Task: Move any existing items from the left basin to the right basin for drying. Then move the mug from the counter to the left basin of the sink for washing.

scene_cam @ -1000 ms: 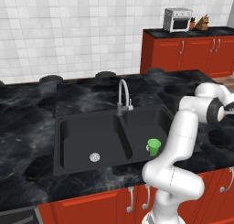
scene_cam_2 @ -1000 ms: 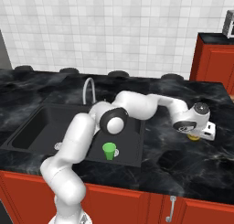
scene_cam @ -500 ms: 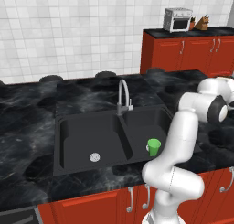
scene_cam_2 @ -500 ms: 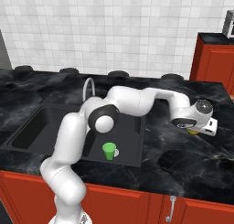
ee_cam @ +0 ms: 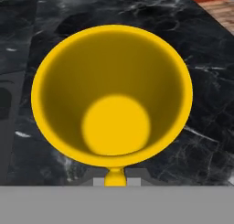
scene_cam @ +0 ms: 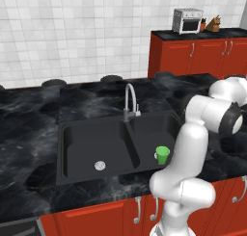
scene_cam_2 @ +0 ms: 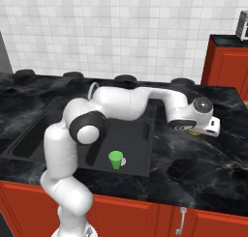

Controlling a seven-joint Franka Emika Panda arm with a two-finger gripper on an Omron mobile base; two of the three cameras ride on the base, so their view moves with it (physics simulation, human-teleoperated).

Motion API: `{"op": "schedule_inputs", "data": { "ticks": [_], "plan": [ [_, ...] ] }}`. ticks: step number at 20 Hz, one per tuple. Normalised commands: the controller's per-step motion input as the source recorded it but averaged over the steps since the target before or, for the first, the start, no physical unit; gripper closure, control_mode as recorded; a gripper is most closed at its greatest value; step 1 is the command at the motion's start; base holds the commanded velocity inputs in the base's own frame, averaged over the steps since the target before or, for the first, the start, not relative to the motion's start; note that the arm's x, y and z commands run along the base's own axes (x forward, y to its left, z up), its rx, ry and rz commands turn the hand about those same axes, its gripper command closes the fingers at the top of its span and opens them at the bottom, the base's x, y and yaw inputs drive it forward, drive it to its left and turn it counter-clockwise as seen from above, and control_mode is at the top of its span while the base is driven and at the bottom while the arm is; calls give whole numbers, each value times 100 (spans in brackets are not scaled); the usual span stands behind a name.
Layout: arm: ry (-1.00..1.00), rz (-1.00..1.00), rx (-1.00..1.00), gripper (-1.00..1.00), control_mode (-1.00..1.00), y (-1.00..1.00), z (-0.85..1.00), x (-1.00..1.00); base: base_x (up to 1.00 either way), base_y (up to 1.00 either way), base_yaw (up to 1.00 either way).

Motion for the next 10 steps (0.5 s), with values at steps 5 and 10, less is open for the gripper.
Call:
{"op": "schedule_inputs", "data": {
  "ticks": [5,10],
  "plan": [
    [0,0,-9,100,-100,66,39,-27,0,0,0],
    [0,0,-8,100,-100,68,41,-31,0,0,0]
  ]
}}
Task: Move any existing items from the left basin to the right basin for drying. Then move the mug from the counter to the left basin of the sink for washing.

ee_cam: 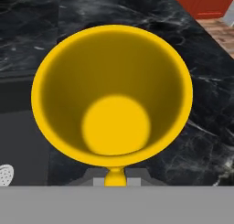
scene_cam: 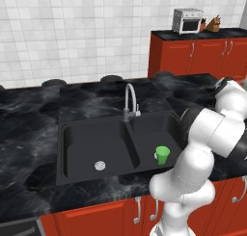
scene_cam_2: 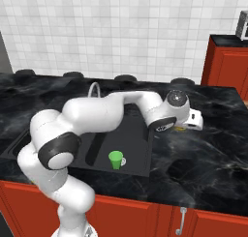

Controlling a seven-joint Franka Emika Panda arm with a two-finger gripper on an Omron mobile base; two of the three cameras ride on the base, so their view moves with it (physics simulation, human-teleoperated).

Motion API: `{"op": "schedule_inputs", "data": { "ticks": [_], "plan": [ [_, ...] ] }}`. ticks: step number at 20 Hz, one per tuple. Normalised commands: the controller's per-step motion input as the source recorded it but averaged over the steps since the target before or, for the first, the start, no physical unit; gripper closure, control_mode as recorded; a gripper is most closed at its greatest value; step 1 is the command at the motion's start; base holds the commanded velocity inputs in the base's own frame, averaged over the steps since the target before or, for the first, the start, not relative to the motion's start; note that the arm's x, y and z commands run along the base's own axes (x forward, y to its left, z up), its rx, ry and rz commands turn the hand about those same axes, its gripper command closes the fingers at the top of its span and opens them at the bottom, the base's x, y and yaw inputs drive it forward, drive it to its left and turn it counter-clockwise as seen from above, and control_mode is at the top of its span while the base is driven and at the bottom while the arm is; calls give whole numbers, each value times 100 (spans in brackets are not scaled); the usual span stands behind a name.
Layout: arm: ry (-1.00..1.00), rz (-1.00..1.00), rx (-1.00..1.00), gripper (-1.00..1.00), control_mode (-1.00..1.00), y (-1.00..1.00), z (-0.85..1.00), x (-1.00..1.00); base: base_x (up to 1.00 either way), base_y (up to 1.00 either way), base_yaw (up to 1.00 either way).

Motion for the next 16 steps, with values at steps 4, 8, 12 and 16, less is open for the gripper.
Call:
{"op": "schedule_inputs", "data": {
  "ticks": [4,8,12,16],
  "plan": [
    [0,0,-5,100,-100,66,40,-38,0,0,0],
    [0,0,-4,100,-100,68,37,-38,0,0,0],
    [4,0,0,100,-100,63,44,-29,0,0,0],
    [12,0,0,100,-100,54,55,-16,0,0,0]
  ]
}}
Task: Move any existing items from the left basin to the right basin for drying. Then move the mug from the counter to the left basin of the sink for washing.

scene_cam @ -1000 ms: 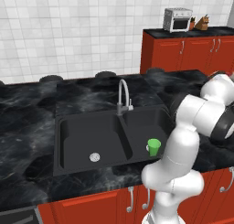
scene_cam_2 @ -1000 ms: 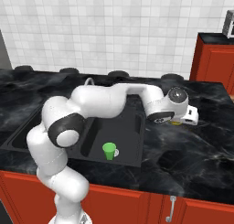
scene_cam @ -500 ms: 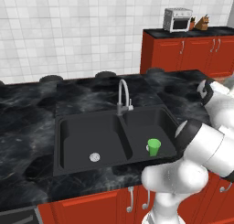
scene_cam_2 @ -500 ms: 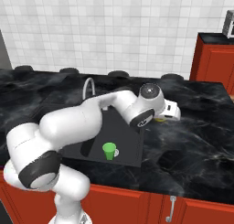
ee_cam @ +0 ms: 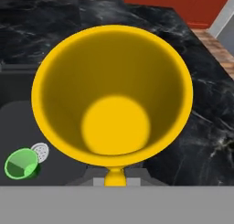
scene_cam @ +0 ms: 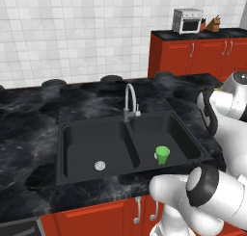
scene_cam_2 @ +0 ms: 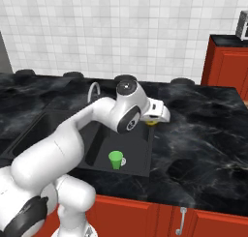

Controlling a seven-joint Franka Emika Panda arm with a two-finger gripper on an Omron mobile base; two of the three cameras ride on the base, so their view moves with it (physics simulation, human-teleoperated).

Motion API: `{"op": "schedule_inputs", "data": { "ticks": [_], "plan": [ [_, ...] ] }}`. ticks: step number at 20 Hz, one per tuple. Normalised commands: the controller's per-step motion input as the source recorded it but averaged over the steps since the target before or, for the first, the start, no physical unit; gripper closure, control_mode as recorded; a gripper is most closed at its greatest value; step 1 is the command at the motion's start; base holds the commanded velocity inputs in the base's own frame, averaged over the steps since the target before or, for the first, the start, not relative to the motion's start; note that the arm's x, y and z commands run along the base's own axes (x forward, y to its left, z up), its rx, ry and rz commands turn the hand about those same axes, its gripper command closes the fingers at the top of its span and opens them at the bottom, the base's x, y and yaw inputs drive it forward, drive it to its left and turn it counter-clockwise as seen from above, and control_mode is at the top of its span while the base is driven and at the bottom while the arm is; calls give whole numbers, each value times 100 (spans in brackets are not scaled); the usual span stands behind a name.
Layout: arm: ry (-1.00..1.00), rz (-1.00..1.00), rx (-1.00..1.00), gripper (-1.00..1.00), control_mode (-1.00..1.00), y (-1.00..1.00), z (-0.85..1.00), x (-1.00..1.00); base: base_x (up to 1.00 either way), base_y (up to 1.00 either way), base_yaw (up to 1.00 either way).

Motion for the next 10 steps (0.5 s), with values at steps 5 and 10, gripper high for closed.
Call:
{"op": "schedule_inputs", "data": {
  "ticks": [5,10],
  "plan": [
    [15,1,0,100,-100,52,48,-22,0,0,0],
    [8,3,0,100,-100,52,32,-40,0,0,0]
  ]
}}
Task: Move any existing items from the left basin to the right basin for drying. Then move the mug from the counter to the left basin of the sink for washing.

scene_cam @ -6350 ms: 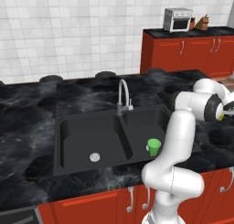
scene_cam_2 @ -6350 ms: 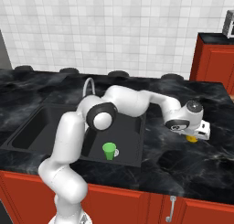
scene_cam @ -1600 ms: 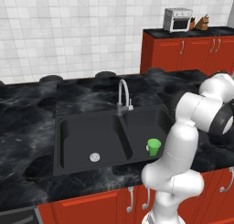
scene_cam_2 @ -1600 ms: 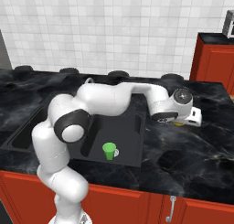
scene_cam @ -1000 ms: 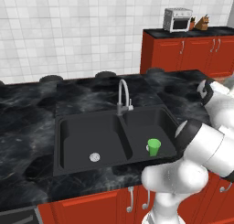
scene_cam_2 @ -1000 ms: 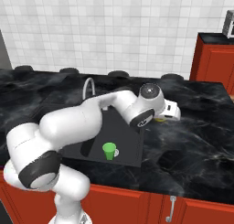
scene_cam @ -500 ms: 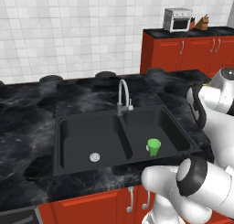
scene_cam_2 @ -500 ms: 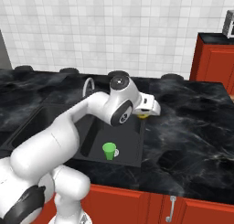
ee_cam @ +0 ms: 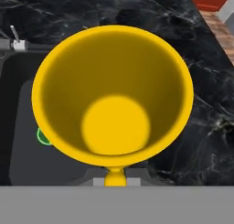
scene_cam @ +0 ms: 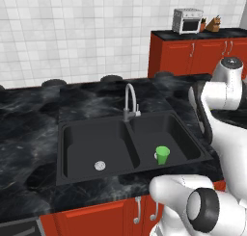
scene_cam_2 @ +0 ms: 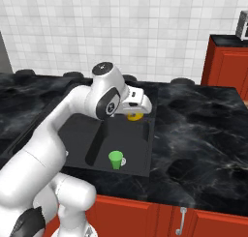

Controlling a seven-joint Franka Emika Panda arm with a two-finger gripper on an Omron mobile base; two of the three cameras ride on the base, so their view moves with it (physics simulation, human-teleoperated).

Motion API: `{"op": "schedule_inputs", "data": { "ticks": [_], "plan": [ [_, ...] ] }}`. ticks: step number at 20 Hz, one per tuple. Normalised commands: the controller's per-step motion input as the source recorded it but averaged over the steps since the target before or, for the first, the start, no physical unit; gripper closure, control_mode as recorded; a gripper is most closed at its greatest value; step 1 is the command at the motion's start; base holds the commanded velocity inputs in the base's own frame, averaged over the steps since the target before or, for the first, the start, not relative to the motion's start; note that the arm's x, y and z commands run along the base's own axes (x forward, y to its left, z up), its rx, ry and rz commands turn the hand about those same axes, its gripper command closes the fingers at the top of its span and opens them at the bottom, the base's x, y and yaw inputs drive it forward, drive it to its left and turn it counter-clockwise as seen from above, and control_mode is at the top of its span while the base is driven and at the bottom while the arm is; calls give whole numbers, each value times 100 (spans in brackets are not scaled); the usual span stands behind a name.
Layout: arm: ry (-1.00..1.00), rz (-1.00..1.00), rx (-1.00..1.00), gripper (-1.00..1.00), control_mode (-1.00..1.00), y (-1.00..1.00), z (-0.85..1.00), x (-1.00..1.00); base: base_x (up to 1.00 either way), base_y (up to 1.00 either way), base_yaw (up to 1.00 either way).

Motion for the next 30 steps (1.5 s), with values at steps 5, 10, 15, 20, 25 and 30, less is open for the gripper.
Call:
{"op": "schedule_inputs", "data": {
  "ticks": [5,10,15,20,25,30],
  "plan": [
    [3,3,0,100,-100,51,20,-49,0,0,0],
    [0,3,0,100,-100,53,9,-44,0,0,0],
    [0,4,0,100,-100,56,5,-37,0,0,0],
    [0,5,0,100,-100,59,1,-34,0,0,0],
    [0,6,0,100,-100,58,0,-31,0,0,0],
    [0,5,0,100,-100,64,0,-23,0,0,0]
  ]
}}
